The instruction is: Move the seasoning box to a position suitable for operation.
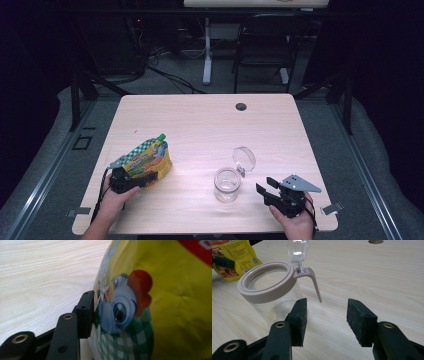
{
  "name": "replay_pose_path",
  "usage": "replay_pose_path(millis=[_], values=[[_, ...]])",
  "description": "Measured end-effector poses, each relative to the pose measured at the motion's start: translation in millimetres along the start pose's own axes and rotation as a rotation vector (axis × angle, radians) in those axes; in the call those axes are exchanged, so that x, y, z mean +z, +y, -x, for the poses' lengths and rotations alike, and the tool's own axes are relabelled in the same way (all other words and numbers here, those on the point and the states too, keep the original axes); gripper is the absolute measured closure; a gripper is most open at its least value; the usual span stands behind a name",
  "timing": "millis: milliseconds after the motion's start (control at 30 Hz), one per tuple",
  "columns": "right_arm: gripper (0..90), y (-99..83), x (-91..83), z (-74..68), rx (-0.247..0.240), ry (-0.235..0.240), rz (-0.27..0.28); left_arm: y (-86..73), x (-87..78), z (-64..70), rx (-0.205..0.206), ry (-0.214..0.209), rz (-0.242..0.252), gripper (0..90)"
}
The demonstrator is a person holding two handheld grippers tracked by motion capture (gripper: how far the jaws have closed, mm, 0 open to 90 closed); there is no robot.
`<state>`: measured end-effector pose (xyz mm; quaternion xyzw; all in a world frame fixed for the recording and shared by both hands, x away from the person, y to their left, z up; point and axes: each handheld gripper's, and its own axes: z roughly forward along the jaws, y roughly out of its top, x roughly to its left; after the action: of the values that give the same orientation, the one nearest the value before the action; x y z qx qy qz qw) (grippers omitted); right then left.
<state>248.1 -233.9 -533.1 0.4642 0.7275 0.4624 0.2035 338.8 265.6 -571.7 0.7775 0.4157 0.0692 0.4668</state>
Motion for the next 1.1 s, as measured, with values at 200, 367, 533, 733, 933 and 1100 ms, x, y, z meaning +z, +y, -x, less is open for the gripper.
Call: replay_pose_path(millis=[200,367,533,733,933,1100], values=[[50.7,-0.1,0.5,-0.3,-0.001,0.002,0.001,-0.6,0.4,2.9,0.018,0.025,0.009,58.8],[50.7,-0.2,0.8,0.1,-0.003,-0.001,-0.003,-0.5,0.5,5.6,0.038,0.045,0.008,59.8],[50.7,-0.4,0.8,1.4,-0.002,-0.004,-0.003,0.3,0.9,7.7,0.058,0.058,0.003,60.5],[50.7,-0.5,0.9,1.2,-0.001,-0.004,-0.004,2.1,-0.7,9.9,0.079,0.075,-0.009,61.5],[50.7,-0.4,0.8,1.1,-0.002,-0.004,-0.004,3.2,-2.2,13.1,0.097,0.095,-0.008,62.0],[50.7,-0.5,1.1,1.7,-0.003,-0.002,-0.004,5.6,-3.2,17.1,0.136,0.106,-0.005,62.2]])
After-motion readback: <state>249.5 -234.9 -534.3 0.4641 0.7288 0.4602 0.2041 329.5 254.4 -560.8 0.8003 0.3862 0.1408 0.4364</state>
